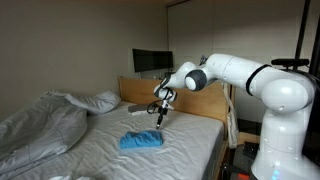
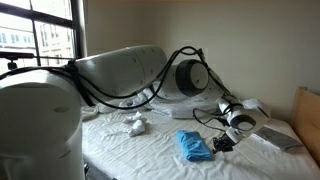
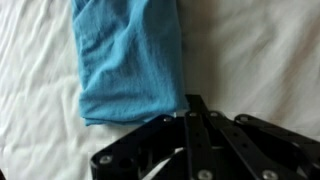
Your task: Fold the blue cloth
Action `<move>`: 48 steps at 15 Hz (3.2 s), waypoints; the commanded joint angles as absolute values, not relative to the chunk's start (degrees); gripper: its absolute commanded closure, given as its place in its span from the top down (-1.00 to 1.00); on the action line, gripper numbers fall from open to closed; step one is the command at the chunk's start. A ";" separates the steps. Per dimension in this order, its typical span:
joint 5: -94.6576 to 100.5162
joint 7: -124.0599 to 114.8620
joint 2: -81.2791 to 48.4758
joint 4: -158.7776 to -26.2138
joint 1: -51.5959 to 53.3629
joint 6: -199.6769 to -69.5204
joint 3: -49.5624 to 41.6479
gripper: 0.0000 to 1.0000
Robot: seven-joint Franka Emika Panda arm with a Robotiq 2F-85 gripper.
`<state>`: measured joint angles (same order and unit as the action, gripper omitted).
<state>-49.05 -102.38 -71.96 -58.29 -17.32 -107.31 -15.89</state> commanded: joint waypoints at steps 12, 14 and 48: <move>-48.13 -96.63 -54.08 -78.05 -1.29 -118.00 -21.15 -1.00; -44.24 -96.43 -50.06 -82.53 -1.51 -121.24 -16.77 -1.00; -15.67 -103.20 -27.91 -112.06 3.16 -136.18 -8.11 0.48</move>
<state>-14.80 -103.81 -31.03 -108.40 5.20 -133.96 -10.28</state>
